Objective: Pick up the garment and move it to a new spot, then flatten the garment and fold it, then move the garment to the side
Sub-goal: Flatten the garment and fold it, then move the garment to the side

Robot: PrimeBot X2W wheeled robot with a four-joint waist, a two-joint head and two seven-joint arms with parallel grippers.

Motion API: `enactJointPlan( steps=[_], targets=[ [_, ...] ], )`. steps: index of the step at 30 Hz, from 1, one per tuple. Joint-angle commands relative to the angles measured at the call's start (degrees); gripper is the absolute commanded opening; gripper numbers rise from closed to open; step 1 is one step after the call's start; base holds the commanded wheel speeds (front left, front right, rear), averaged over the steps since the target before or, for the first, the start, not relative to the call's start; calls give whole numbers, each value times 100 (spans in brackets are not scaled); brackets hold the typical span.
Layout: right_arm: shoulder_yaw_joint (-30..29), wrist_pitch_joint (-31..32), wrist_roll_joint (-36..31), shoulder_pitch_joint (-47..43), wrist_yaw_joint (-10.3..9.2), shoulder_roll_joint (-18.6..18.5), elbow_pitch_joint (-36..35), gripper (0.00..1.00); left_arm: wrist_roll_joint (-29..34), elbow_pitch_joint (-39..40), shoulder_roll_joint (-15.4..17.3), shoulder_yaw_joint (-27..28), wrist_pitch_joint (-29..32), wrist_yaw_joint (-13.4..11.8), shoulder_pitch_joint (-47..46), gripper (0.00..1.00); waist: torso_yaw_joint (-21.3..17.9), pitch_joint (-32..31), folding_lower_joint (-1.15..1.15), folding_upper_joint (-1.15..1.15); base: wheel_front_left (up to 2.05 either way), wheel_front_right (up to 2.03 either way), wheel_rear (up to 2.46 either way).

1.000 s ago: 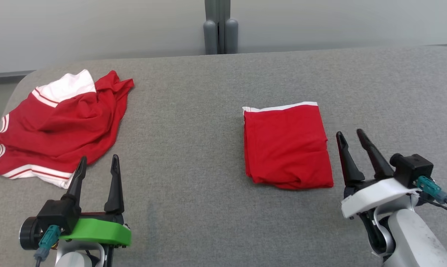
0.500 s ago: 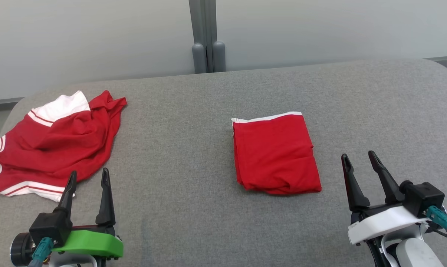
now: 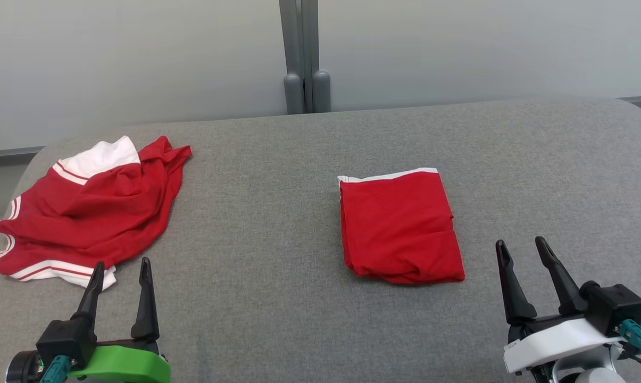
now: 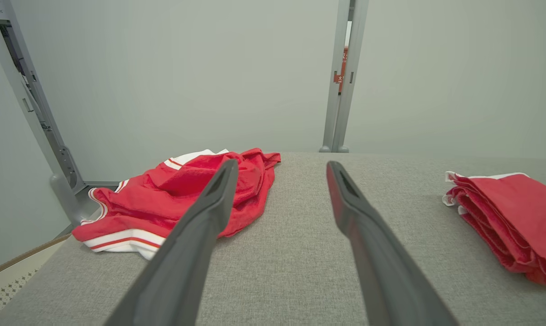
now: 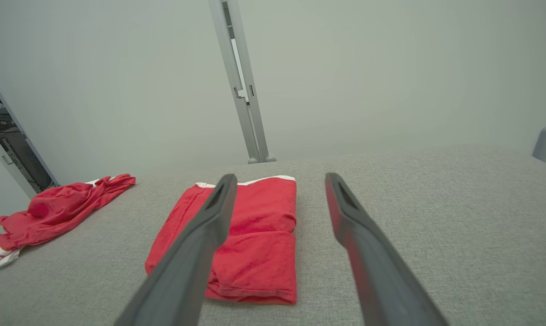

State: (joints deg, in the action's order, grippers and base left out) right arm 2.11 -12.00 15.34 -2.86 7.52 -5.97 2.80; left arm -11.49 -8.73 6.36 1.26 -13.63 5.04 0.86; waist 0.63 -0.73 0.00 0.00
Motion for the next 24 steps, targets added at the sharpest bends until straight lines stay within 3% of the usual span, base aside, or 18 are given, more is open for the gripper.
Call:
enactJointPlan(
  steps=[1, 24],
  targets=[
    [-27, 31, -59, -87, -6, 20, -61, 100, -52, 45, 64, 11, 24, -14, 95, 100, 1, -2, 0, 0, 0, 0, 0],
    [-107, 193, -196, -213, -6, 138, -142, 100, -126, 174, 159, -52, 84, -127, 157, 100, 15, -22, 0, 0, 0, 0, 0]
  ],
)
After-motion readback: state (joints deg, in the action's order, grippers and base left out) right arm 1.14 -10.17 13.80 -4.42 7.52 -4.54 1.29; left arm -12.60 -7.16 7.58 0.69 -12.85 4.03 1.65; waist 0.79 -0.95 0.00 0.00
